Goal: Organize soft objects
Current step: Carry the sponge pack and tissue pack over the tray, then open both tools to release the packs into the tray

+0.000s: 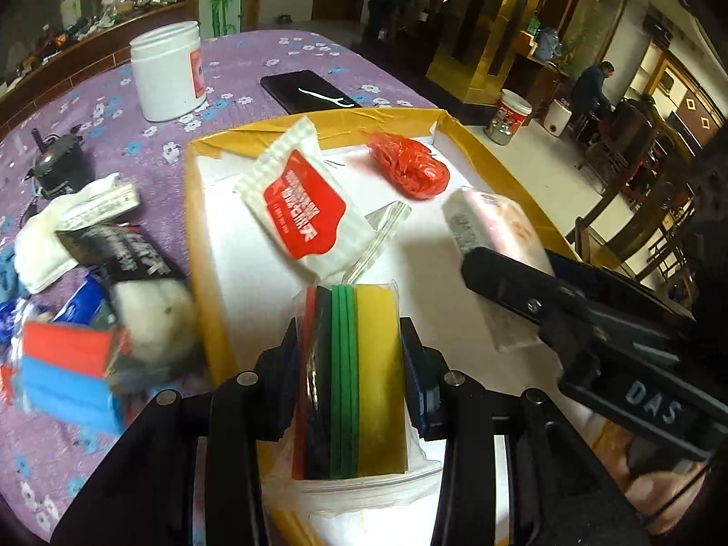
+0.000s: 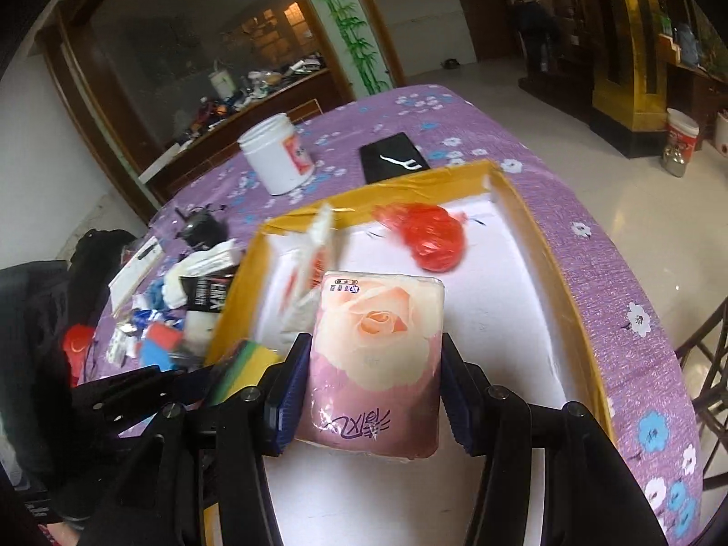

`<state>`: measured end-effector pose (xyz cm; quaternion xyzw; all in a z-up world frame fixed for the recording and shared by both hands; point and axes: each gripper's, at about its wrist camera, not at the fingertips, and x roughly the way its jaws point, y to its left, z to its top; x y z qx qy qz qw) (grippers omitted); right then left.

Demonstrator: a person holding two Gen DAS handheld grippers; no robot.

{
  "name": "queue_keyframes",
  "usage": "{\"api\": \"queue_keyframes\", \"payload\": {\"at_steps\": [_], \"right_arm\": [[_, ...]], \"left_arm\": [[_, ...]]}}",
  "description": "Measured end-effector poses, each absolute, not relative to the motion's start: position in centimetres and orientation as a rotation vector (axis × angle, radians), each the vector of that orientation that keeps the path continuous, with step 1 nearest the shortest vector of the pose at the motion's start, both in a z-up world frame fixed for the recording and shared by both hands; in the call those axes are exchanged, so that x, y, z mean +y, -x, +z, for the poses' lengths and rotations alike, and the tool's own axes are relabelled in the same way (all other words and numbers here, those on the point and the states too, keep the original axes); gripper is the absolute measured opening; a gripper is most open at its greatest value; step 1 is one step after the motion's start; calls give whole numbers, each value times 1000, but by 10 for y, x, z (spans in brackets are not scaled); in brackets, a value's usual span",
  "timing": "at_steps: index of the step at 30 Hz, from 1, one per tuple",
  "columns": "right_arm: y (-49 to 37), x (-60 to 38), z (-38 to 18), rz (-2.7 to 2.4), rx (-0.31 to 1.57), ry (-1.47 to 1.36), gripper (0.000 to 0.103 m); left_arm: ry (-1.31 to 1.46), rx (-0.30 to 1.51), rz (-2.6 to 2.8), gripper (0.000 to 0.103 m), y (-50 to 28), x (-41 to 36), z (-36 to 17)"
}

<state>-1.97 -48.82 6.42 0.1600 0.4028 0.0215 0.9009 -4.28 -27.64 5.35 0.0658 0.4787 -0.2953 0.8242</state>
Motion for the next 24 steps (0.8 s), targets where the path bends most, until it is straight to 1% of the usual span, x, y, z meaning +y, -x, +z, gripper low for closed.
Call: {"api": "queue_keyframes", "payload": {"at_steps": [8,14,18,21,23,24], "right_arm": [[-2,-499,68,-4,820,-259,54],[-33,-515,61,37,888,-273,55],[-35,-508,60,43,909,-253,58],[-35,-508,59,33,913,-260,59],[-35,-509,60,26,915,-266,59],[-35,-510,60,22,915,-272,61]], "left_arm": [[-131,1018,-606,36,20,-301,52],[-114,1031,-582,36,14,-300,50],[-93,1040,-578,37,13,-295,51],[-107,1046,-587,44,15,-295,52],[-110,1045,-602,55,17,-296,54],[-111,1040,-609,57,17,-297,55]]}}
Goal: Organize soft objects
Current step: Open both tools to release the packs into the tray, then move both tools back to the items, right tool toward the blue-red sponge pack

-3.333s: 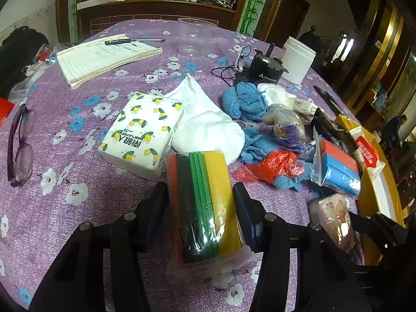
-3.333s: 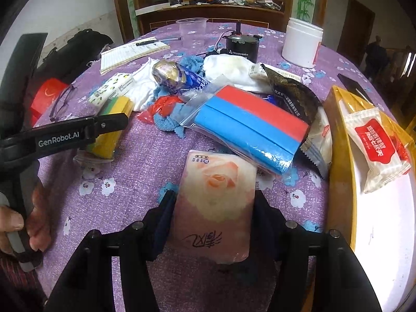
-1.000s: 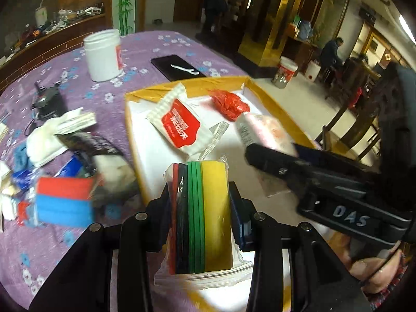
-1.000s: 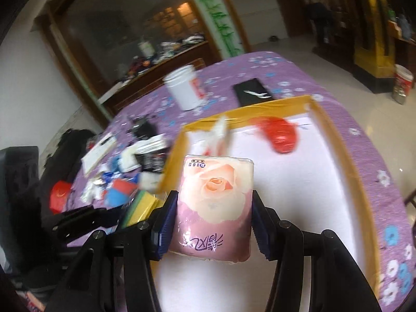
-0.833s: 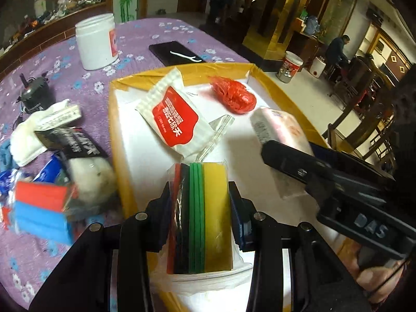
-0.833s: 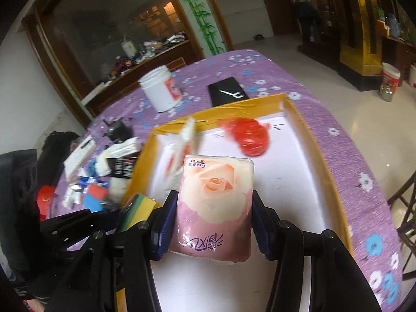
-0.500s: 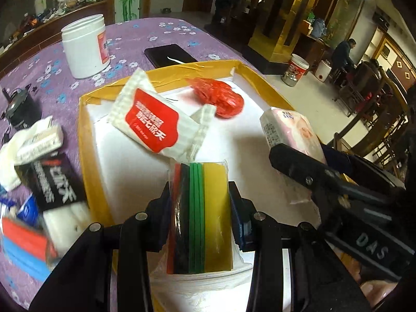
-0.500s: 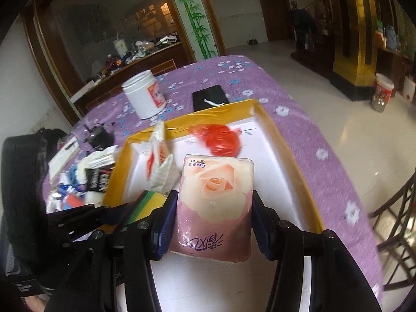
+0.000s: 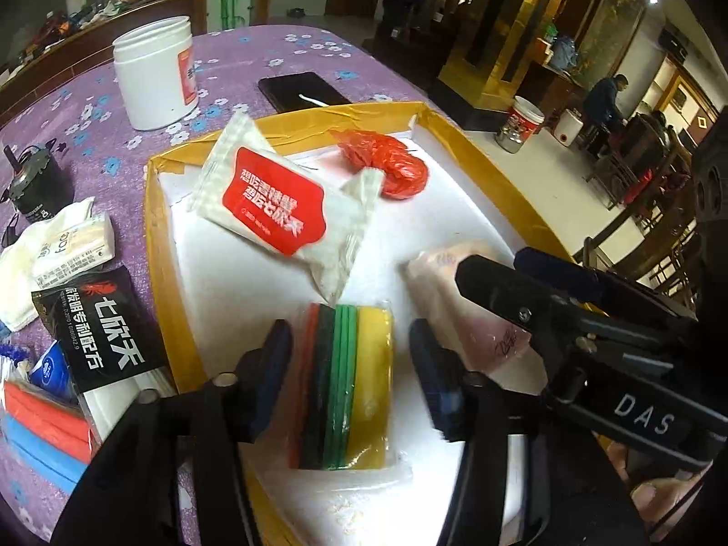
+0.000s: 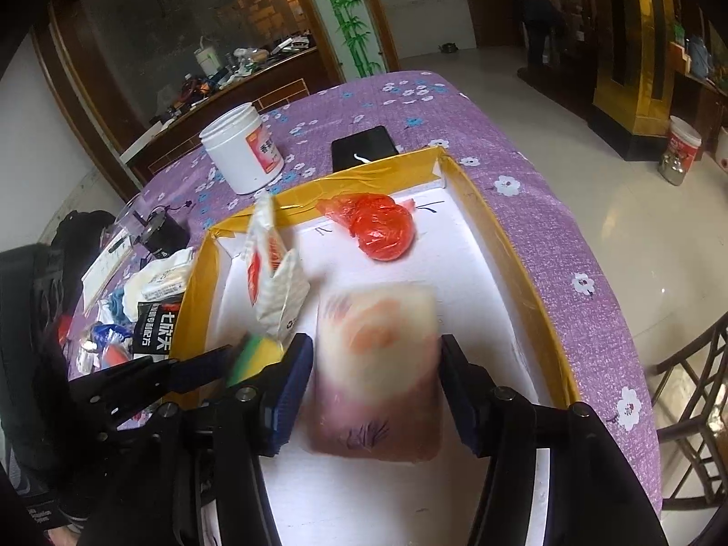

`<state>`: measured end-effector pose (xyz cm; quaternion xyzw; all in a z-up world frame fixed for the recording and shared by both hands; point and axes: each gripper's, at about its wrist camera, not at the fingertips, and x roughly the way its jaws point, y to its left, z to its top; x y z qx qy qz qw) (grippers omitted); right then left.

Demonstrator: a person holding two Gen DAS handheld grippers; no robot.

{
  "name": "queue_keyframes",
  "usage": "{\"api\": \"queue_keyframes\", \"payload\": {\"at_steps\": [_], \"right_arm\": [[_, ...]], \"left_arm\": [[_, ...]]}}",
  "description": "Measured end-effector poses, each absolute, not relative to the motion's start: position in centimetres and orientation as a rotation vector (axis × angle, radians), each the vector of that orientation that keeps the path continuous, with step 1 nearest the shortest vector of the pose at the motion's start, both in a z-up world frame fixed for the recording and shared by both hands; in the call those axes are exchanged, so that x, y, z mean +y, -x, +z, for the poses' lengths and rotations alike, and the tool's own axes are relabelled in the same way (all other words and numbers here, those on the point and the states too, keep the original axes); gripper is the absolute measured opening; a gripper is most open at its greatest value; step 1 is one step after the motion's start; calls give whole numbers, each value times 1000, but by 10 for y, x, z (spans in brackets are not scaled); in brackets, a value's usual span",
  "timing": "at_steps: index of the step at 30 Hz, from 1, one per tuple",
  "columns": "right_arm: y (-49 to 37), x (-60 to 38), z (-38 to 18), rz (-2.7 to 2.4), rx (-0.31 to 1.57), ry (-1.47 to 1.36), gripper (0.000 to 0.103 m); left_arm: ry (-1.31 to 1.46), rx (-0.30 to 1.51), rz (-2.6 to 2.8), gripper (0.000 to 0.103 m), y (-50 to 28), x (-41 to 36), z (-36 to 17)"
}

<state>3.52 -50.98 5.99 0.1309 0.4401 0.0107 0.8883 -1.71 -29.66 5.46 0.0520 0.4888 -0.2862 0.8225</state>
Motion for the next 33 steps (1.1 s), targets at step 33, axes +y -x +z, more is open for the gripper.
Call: {"api": "queue_keyframes", "payload": {"at_steps": [33], "right_arm": [[7,-357,93,401,846,-197,67]], "left_arm": [[79,866,-373,59,64,-58,70]]}}
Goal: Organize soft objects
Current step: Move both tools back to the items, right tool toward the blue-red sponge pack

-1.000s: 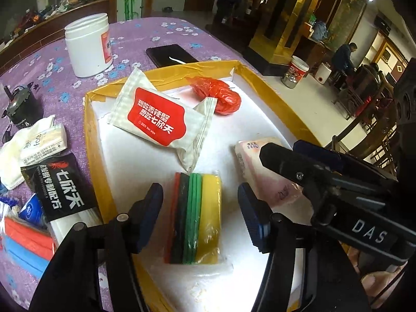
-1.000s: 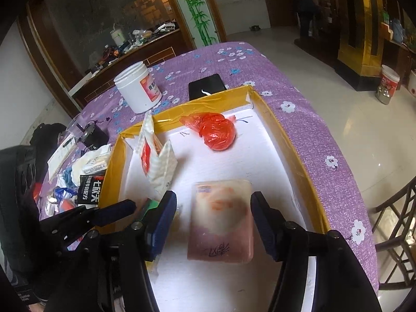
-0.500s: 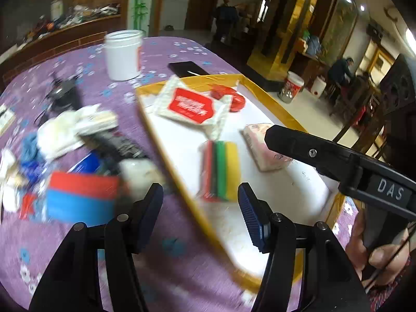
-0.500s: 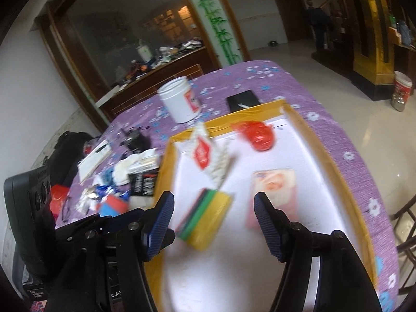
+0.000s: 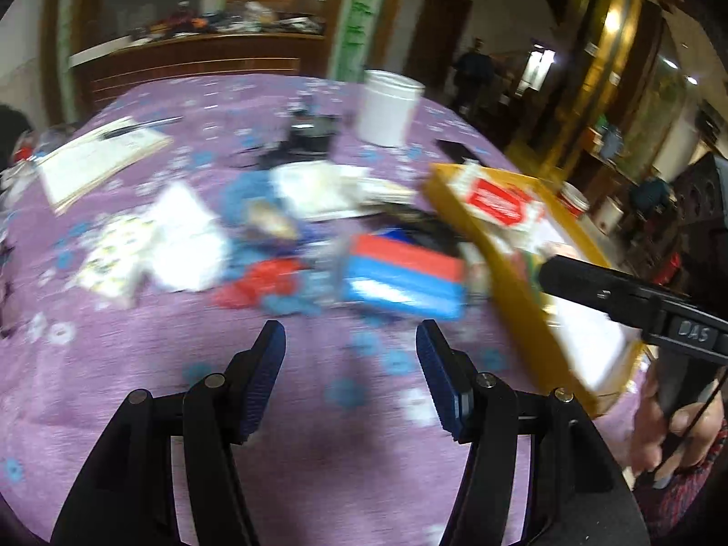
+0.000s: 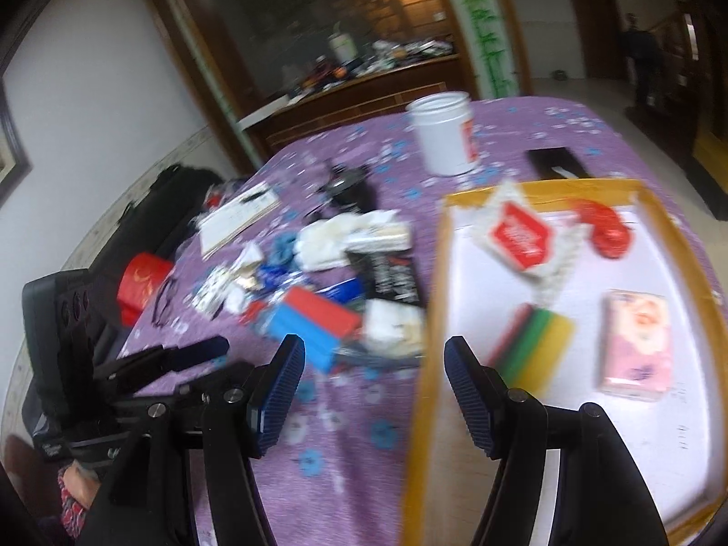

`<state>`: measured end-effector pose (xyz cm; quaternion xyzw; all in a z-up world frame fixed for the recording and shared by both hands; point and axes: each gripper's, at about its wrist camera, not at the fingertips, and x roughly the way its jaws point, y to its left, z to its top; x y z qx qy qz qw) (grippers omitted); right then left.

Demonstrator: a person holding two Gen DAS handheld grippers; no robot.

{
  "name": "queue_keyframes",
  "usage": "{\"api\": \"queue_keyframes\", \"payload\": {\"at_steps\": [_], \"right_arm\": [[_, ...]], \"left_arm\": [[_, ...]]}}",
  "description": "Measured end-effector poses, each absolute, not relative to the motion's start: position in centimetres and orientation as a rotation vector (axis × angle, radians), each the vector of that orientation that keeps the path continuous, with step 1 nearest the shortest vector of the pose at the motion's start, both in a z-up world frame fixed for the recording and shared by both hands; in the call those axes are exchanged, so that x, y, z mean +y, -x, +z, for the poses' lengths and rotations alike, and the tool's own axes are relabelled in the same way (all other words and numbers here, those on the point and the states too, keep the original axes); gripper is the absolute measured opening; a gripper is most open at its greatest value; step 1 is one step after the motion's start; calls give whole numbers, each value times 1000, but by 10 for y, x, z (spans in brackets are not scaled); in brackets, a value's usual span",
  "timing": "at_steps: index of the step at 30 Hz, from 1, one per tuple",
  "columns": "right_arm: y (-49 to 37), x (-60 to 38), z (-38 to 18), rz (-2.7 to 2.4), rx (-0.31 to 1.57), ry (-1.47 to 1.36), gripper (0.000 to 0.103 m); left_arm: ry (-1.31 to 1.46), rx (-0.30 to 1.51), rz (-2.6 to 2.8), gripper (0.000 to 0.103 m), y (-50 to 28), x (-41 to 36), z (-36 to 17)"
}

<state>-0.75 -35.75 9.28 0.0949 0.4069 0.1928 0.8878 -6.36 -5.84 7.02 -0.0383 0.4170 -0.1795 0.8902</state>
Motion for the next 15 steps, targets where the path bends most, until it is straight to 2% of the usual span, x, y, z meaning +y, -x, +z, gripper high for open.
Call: {"api": "queue_keyframes", "payload": {"at_steps": [6,12,15], "right_arm": [[-13,-314,85,459,885,-152,67],[-39,-283,72,439,884,-93,68],[-44,-276,56,451,946,-81,69]], "left_arm": [[161,895,-264,59,50,-8,50],[180,899,-223,59,48,11,36],[220,908,-242,59,47,20,32]]}}
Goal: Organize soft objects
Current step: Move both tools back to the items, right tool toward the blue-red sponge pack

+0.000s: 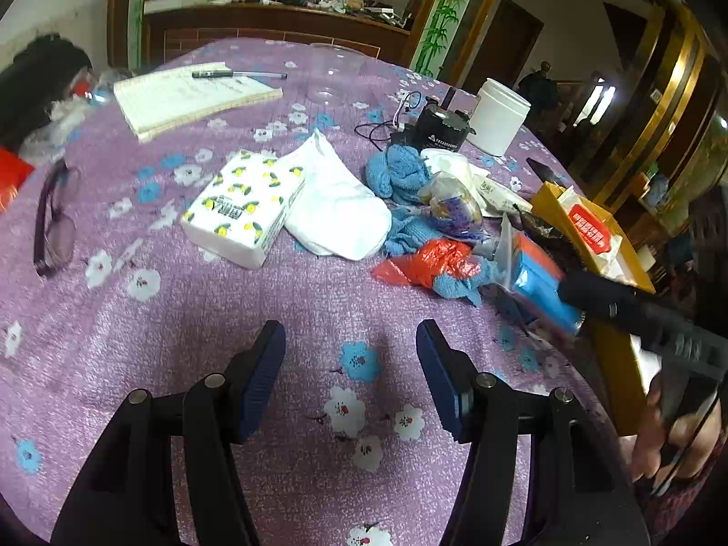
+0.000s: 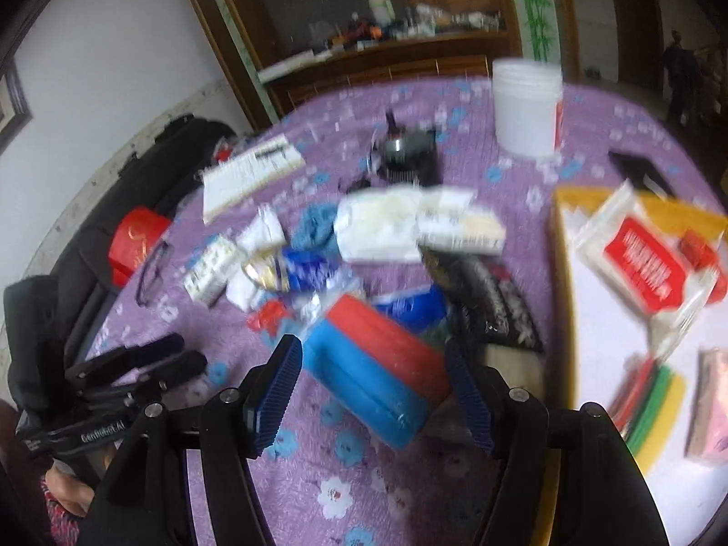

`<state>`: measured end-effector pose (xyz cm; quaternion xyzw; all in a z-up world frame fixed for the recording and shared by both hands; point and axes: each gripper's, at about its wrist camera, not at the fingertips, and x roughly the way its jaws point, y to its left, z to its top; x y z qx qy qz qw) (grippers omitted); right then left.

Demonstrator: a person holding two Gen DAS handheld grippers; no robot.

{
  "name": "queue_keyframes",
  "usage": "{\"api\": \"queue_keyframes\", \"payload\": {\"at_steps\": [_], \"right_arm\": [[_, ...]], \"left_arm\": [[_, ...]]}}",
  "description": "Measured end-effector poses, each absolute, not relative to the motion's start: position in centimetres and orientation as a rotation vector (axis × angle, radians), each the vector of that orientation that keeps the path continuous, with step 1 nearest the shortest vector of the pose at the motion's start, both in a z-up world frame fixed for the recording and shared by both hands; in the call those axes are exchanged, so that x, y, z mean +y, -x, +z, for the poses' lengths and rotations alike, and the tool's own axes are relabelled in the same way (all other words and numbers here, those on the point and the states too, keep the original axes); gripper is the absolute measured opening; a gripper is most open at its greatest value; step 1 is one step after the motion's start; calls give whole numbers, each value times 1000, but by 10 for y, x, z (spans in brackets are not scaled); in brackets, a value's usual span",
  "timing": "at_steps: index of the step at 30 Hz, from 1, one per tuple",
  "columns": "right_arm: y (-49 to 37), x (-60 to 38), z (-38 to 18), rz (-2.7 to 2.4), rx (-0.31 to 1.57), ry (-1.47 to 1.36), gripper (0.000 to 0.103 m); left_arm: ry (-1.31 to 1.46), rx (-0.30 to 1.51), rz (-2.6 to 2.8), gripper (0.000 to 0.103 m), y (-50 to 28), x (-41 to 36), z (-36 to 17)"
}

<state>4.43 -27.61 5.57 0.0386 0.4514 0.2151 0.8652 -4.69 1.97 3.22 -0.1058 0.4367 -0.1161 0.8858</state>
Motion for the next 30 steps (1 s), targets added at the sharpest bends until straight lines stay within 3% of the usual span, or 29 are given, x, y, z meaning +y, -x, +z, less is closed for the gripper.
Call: {"api": "queue_keyframes", "payload": {"at_steps": [10,12,16,22,30], "right_arm": [[-16,-246,60,423,860,172,74],[-21,-243,58,405,837,210,81],[-36,-241,54,398,864,188,85],[-27,-244,46,584,983,48,84],[-25,-232,32,535,933,127,84]], "left_arm": [[183,856,-278,59,56,12,39],[148,847,-277,59,58,7,40],[69,825,-283,59,62,-6,42],[68,826,-300,59,60,-8,42],[122,839,-295,59,58,1,42]]}}
